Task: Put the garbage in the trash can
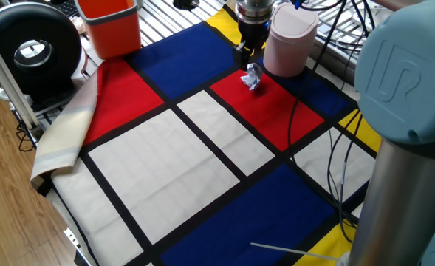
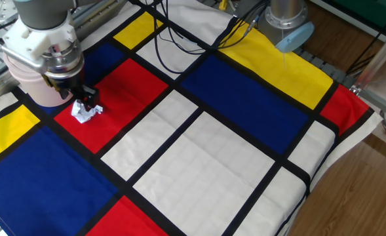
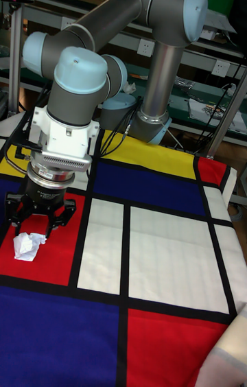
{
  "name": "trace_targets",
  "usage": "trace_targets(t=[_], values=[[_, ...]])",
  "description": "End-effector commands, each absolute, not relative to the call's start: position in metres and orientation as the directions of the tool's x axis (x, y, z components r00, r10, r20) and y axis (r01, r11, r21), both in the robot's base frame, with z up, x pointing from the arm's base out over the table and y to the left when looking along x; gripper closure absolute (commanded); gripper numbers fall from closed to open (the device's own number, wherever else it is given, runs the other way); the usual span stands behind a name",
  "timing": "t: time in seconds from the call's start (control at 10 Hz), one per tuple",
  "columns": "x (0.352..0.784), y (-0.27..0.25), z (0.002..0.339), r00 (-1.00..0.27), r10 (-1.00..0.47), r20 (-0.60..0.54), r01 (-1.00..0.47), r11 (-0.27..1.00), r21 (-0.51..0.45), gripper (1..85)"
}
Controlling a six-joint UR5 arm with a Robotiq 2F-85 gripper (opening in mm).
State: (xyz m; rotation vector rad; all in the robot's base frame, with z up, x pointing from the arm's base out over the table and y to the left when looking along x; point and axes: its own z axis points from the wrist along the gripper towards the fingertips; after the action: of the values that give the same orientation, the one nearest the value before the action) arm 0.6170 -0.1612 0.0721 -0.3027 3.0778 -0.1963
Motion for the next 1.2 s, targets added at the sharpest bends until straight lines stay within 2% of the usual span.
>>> trace_targets(t=[0.0, 0.2, 0.5, 0.8, 1.0, 1.1], values=[[0.633, -0.158, 0.074, -0.985, -0.137, -0.102, -0.125, 0.985, -0.118, 44.7], [0.625, -0.158, 0.073, -0.991, -0.114, -0.074, -0.105, 0.988, -0.112, 55.7], [0.611, -0.151, 0.072, -0.991, -0.135, -0.023, -0.133, 0.988, -0.08, 52.0], [0.606, -0.152, 0.072, -0.985, -0.174, 0.002, -0.173, 0.982, -0.081, 38.3], [0.588, -0.157, 0.073, -0.97, -0.229, 0.076, -0.235, 0.968, -0.085, 22.7], [0.587, -0.158, 0.073, -0.969, -0.233, 0.082, -0.24, 0.967, -0.086, 20.7]])
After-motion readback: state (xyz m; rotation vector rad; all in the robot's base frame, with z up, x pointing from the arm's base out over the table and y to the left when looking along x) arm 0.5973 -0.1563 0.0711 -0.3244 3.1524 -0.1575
